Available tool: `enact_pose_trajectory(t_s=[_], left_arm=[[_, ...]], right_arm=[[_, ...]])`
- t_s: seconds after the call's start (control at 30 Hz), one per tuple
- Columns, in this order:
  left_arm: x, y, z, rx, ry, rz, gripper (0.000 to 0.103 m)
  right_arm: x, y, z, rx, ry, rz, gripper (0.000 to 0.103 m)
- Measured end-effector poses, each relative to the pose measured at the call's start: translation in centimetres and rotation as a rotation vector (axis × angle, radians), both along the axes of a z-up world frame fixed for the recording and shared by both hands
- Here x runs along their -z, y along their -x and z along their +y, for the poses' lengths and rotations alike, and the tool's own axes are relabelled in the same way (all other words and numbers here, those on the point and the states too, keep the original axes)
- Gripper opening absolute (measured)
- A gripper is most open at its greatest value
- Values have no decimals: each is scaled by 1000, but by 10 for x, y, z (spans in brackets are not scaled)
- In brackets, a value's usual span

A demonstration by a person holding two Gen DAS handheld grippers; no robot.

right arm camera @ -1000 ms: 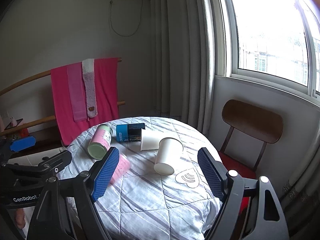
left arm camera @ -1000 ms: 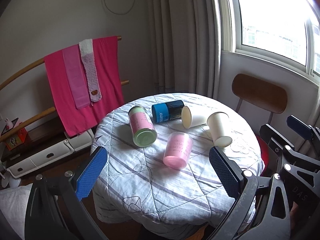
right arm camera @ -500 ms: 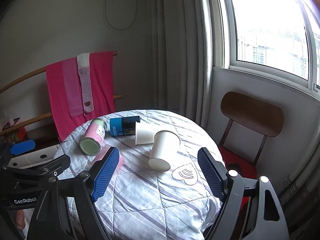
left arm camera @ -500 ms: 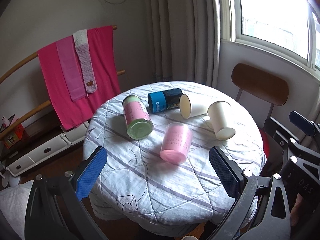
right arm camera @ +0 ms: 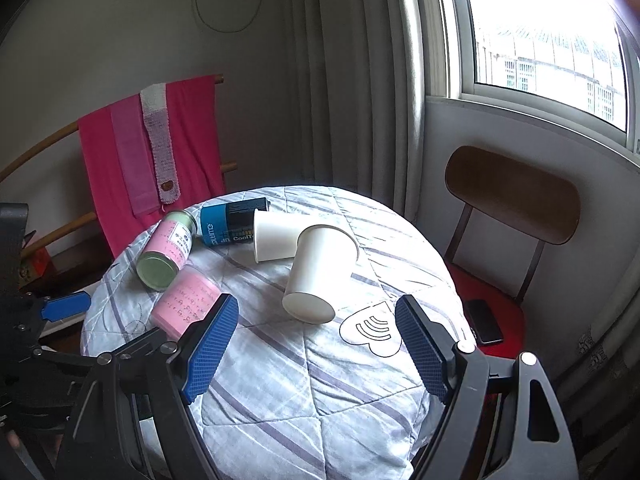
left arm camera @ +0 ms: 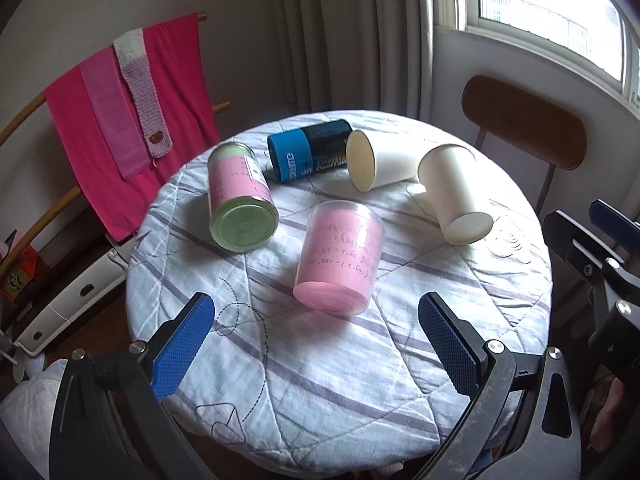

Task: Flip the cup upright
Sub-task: 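Grasp the pink cup's rim with the right gripper and lift it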

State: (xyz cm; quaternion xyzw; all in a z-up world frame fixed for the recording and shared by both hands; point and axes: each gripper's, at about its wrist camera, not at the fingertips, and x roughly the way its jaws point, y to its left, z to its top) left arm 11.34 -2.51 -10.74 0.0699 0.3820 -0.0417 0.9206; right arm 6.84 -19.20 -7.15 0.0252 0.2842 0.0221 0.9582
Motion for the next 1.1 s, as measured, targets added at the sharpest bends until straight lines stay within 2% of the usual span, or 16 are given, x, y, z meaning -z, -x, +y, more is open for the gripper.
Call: enact_pose_trajectory(t_s=[0.17, 0.23, 0.3, 0.33, 0.47, 0.7, 1.1], left_arm=[[17, -21, -3, 14, -4, 41, 102], [22, -29, -3, 18, -4, 51, 98], [25, -35, -3, 20, 0, 65, 82], [28, -40, -3, 29, 8, 81, 80], [36, -47, -2, 38, -1, 106, 77], [32, -46, 8, 49, 20, 96, 60], [29, -38, 34, 72, -6, 94, 60]], right_arm=[[12, -16, -6, 4, -29, 40, 82], [16, -21, -7, 8, -36, 59, 82], [20, -27, -7, 10, -34, 76, 82], [22, -29, -6, 12, -31, 79, 82], [26, -32, -5, 10, -32, 88, 82], [35, -42, 4, -5, -35, 121, 82], [37, -42, 29, -46, -27, 148, 82]])
